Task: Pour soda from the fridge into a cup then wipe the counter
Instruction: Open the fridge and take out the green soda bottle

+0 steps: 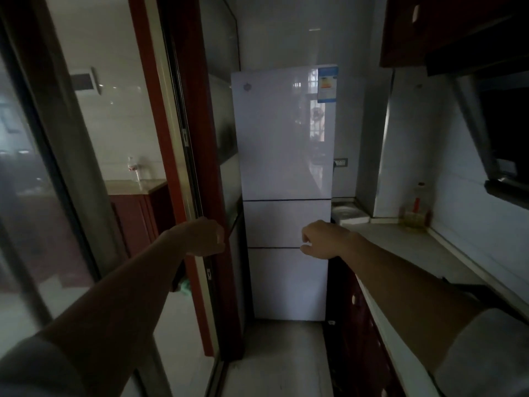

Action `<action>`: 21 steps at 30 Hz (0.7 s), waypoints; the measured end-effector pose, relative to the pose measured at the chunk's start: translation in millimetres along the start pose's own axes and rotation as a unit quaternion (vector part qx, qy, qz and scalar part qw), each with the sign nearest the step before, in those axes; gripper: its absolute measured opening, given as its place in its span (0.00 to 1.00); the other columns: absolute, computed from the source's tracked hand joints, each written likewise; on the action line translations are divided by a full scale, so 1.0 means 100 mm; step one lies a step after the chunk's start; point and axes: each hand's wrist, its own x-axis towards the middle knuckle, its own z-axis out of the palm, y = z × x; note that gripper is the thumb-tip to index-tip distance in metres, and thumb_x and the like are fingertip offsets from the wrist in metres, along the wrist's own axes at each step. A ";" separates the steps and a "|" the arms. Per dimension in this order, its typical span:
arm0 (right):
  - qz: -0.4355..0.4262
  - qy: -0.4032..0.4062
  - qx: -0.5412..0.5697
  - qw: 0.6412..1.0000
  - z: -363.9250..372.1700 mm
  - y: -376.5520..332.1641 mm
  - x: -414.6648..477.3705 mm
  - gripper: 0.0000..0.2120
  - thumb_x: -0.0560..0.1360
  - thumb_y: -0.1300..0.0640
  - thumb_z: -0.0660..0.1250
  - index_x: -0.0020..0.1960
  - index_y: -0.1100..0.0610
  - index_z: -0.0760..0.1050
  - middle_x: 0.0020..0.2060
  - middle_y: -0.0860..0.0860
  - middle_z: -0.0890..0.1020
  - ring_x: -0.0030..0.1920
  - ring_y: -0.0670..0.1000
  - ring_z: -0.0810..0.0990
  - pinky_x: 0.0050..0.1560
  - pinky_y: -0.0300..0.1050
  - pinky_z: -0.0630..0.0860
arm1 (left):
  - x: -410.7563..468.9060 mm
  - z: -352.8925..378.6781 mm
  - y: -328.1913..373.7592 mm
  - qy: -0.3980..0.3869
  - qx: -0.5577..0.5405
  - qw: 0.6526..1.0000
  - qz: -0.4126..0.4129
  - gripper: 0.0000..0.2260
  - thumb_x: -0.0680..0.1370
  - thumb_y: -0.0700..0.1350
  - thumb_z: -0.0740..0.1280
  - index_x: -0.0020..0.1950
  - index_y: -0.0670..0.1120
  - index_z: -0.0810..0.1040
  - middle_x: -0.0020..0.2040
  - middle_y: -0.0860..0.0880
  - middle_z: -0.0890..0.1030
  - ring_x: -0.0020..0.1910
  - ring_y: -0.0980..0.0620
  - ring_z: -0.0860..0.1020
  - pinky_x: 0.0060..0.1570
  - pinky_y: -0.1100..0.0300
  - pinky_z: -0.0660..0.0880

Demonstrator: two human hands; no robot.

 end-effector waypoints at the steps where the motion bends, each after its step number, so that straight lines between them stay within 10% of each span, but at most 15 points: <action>1: 0.000 0.007 0.006 1.000 -0.05 0.09 0.13 0.19 0.79 0.47 0.62 0.56 0.63 0.77 0.52 0.58 0.80 0.50 0.57 0.80 0.52 0.53 0.79 | 0.12 -0.08 0.03 -0.001 0.006 1.000 0.000 0.14 0.82 0.51 0.60 0.62 0.45 0.76 0.56 0.47 0.80 0.54 0.51 0.79 0.56 0.55 0.77; 21: 0.020 -0.019 -0.045 0.999 -0.02 0.94 2.45 0.19 0.78 0.45 0.63 0.58 0.59 0.76 0.56 0.56 0.79 0.53 0.57 0.79 0.54 0.53 0.78 | 2.76 0.04 -0.97 0.008 -0.050 0.999 0.008 0.16 0.81 0.54 0.62 0.64 0.49 0.75 0.61 0.50 0.78 0.58 0.52 0.77 0.59 0.54 0.75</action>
